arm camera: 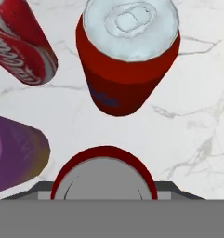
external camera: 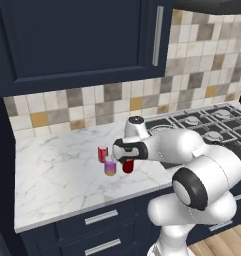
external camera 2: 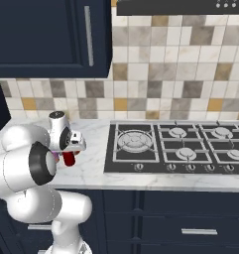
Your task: Four empty soda cans are scattered around the kitchen. Gather all the cans and cluster them next to the stove for recycling.
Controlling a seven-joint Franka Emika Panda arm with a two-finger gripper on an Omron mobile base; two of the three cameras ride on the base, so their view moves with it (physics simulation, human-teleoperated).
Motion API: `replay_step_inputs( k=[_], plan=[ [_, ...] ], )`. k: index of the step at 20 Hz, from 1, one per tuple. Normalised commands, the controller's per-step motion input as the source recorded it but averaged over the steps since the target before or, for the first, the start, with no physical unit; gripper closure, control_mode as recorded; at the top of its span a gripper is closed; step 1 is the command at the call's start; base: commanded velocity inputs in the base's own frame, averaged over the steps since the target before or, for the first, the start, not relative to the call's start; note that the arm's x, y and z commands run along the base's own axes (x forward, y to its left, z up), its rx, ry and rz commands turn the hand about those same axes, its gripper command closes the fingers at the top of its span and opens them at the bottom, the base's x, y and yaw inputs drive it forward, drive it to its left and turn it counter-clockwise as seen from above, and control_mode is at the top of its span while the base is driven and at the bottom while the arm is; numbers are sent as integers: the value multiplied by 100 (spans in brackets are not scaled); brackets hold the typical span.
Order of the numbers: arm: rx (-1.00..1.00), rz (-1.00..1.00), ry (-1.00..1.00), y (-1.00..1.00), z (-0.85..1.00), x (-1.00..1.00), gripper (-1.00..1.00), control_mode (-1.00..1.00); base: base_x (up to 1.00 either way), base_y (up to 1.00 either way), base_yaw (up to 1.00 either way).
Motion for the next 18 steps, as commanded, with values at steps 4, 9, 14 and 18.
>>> replay_step_inputs(
  k=[4,9,14,18],
  plan=[
    [0,0,0,0,-20,11,100,-100,0,0,0],
    [0,0,0,0,-18,5,100,-100,0,0,0],
    [0,0,2,-7,-24,-4,-100,-100,0,0,0],
    [4,0,0,-5,-3,-2,-100,-100,0,0,0]
  ],
)
